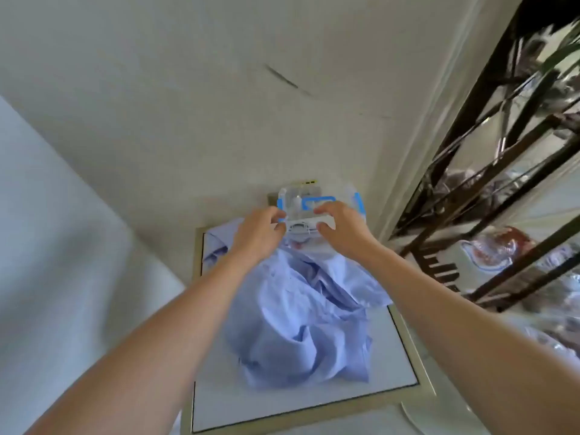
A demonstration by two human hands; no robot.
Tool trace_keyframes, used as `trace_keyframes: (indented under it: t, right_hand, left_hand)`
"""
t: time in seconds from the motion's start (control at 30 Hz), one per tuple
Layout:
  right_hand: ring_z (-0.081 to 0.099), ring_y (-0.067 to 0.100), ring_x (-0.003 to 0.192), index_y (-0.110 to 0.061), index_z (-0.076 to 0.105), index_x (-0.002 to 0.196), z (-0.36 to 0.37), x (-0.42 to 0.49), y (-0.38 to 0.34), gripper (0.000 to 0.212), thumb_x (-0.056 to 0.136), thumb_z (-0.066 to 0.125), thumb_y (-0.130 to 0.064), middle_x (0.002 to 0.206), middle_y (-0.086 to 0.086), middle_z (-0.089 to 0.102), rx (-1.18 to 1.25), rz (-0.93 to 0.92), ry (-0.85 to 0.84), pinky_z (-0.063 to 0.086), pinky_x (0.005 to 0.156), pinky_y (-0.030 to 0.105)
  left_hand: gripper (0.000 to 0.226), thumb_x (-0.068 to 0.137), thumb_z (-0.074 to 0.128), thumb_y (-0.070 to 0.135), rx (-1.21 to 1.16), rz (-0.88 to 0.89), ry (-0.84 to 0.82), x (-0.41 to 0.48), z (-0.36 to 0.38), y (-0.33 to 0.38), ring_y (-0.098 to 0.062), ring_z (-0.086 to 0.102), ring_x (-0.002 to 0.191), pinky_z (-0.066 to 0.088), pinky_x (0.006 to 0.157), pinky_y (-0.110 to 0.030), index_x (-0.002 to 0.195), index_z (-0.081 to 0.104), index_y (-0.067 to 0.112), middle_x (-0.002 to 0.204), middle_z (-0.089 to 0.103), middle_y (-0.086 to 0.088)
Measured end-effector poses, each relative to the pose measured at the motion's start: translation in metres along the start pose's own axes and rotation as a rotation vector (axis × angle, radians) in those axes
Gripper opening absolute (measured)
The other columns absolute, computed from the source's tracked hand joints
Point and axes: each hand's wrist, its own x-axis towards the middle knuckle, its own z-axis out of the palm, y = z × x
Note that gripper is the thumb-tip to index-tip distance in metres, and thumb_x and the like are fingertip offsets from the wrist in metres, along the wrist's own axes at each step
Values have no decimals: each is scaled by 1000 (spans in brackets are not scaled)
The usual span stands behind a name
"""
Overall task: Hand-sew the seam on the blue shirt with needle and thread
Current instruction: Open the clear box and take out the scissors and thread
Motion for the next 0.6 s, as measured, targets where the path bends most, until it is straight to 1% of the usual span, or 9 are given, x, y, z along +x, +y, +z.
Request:
trace_keyframes:
  t: [0.07,0.13,0.2,0.27,0.33,0.43,0.47,0.57,0.6]
  right_hand:
    - [45,25,129,-18,53,134,20,5,18,41,93,57,-17,144,4,47,-134,21,23,33,102,36]
    - [40,24,131,-21,53,132,39,9,39,45,88,59,-14,143,2,45,-229,26,72,29,104,37]
    - [43,24,124,-24,54,127,56,11,55,43,85,61,-12,133,1,50,-326,-3,167,28,100,38]
    - [47,24,115,-23,58,118,66,12,66,37,84,64,-10,122,1,54,-402,-66,313,29,94,37]
    - [52,28,105,-17,63,108,72,13,72,29,81,69,-7,111,4,57,-354,-133,410,32,86,36]
    - [57,35,89,-8,65,92,78,5,71,26,70,76,-1,93,10,61,-245,-303,469,40,76,41]
    - [57,36,85,-7,65,89,79,1,68,26,67,77,1,90,10,62,-231,-340,501,43,73,43]
    - [57,35,79,-5,66,87,69,-14,52,27,65,79,3,86,10,63,-201,-371,574,45,67,41]
    - [58,35,79,-5,67,88,64,-19,47,27,65,79,2,86,10,63,-204,-377,592,44,66,39]
  left_hand:
    - [39,97,54,23,-56,-35,1,9,24,-11,-29,56,120,43,98,-36,135,52,14,133,60,-10]
    - [40,97,53,26,-103,-90,-4,17,44,-19,-31,57,119,44,97,-37,134,49,11,132,59,-13]
    - [39,97,52,31,-179,-127,1,24,63,-30,-32,60,114,46,97,-41,130,51,10,128,62,-14]
    - [40,96,53,35,-255,-135,14,26,79,-39,-31,62,111,48,98,-44,128,52,11,124,65,-13]
    - [41,93,54,39,-296,-114,28,26,88,-44,-30,64,109,48,98,-44,123,56,12,118,67,-12]
    - [59,75,51,50,-396,-87,105,16,88,-41,-31,65,106,50,95,-48,120,56,13,113,68,-12]
    - [56,76,51,50,-442,-84,122,12,86,-40,-31,66,104,51,94,-49,119,55,13,111,68,-12]
    - [20,97,50,35,-562,-51,164,-6,71,-27,-29,69,91,55,87,-43,103,56,17,100,67,-5]
    - [21,100,47,32,-605,-45,171,-12,66,-23,-27,68,84,57,80,-39,104,58,15,100,68,-7]
